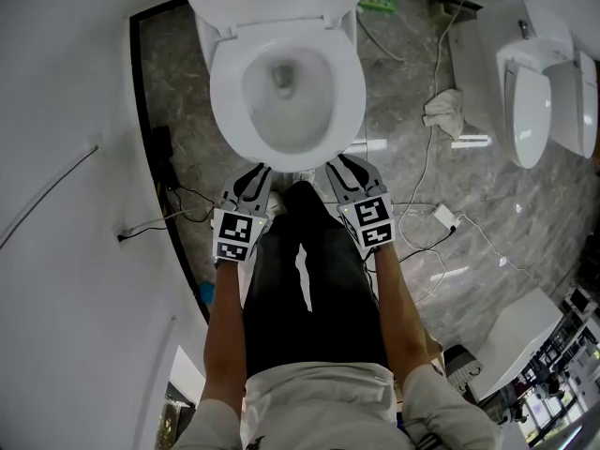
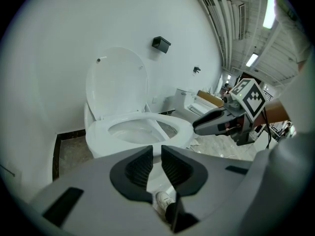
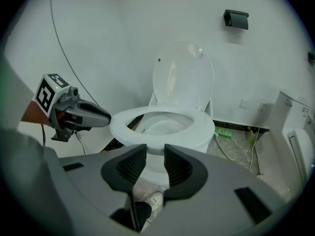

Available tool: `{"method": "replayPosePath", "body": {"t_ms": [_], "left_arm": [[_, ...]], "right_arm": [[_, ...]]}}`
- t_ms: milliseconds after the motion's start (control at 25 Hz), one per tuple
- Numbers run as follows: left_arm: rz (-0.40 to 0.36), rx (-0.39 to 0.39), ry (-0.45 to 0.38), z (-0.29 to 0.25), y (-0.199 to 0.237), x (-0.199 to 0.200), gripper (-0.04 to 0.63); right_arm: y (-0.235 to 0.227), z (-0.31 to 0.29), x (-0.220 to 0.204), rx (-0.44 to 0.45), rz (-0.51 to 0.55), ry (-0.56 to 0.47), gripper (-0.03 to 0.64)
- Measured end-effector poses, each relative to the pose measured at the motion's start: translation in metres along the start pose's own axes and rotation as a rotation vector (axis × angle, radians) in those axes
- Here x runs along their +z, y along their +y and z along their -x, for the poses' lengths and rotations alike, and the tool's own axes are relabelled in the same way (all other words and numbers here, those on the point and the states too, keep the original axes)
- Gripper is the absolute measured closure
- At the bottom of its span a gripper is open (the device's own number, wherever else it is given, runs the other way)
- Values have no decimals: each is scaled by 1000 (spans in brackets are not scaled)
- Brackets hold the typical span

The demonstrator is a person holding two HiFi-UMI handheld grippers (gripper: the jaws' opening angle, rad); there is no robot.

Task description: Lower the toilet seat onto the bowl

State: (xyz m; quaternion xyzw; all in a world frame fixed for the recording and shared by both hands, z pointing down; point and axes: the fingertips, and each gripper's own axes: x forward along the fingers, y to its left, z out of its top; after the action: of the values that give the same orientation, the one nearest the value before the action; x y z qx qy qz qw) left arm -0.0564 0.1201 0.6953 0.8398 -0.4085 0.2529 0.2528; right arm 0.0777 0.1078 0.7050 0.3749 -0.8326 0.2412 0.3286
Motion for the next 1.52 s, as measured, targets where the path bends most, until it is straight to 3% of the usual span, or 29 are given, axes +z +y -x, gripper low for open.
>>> {"method": "replayPosePath", "body": {"t_ms": [1520], "left_arm": [[79, -22, 117, -48, 5, -73, 532]], "right_arm": [[-3, -48, -76, -3, -48, 140, 499]]}}
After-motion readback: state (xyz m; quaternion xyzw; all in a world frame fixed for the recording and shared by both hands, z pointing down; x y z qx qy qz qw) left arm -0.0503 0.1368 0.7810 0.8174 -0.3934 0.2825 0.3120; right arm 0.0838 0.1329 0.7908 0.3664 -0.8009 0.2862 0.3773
